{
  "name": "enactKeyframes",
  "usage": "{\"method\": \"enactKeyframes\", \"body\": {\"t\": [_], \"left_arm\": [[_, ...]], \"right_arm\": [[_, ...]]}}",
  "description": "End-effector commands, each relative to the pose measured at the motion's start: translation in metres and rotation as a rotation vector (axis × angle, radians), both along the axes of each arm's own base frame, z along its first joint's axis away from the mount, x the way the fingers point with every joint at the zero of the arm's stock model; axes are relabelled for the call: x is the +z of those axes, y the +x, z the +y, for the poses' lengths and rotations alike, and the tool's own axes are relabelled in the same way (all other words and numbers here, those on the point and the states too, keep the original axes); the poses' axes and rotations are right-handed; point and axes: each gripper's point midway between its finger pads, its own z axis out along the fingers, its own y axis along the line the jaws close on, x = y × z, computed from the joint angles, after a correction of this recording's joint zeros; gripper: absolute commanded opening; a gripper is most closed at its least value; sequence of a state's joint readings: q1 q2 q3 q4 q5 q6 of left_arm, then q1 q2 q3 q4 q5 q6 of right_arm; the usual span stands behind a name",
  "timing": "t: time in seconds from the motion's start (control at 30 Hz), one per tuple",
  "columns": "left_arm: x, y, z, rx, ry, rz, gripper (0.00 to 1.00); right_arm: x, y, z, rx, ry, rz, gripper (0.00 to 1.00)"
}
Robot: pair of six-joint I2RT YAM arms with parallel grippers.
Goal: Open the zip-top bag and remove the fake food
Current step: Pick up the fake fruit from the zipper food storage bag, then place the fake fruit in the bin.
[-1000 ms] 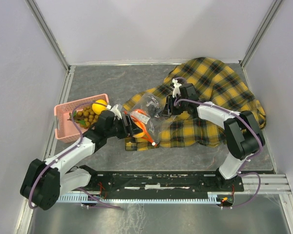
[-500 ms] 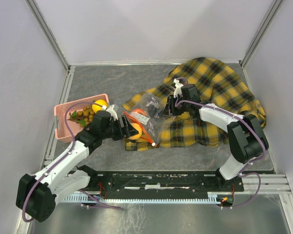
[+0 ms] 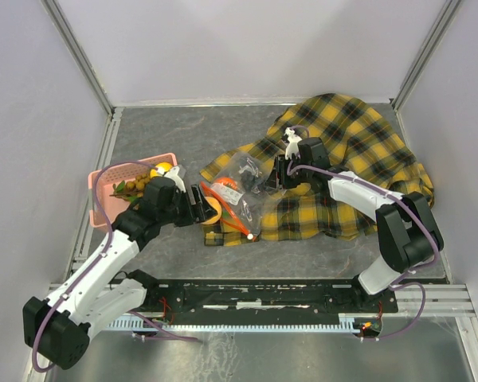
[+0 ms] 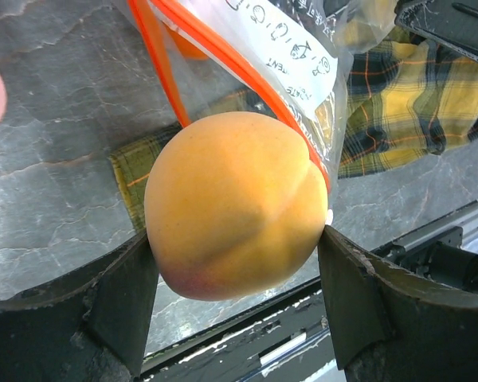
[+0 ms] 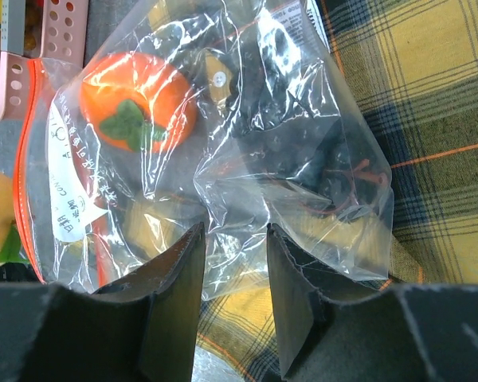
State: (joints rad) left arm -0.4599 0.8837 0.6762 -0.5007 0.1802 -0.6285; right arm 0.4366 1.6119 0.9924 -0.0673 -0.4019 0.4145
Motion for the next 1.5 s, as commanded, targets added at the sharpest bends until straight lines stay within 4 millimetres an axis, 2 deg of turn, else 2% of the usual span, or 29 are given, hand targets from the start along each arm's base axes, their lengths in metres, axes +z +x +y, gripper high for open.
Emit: {"method": "enactKeyframes", "body": {"t": [0.0,0.33,0.7,0.97,1.23,1.33,1.47], "left_arm": [[0.026,0.011,0.012,0.015,0.055,-0.093,0.32],[0.044,0.011,0.036,0.062,0.156,-0.117,0.32],[0.059,0.032,0.068,0.146,0.232,-0.174,0.31],[0.068,0.056,0.104,0.259,0.150,-0.212,0.30],[0.083,0.086,0.154,0.455,0.106,-0.275,0.31],[0.085,0.100,0.168,0.518,0.034,-0.294,0.31],[0.078,0.111,0.189,0.609,-0.008,-0.283,0.31]], "right_arm": [[0.024,0.002,0.004,0.008,0.041,-0.071,0.45],[0.025,0.002,0.004,0.009,0.043,-0.074,0.45],[0.026,0.002,0.003,0.012,0.044,-0.075,0.45],[0.024,0.001,0.003,0.013,0.040,-0.074,0.45],[0.023,0.002,0.003,0.014,0.041,-0.073,0.45],[0.023,0.001,0.003,0.016,0.039,-0.074,0.45],[0.024,0.001,0.002,0.015,0.037,-0.077,0.45]]}}
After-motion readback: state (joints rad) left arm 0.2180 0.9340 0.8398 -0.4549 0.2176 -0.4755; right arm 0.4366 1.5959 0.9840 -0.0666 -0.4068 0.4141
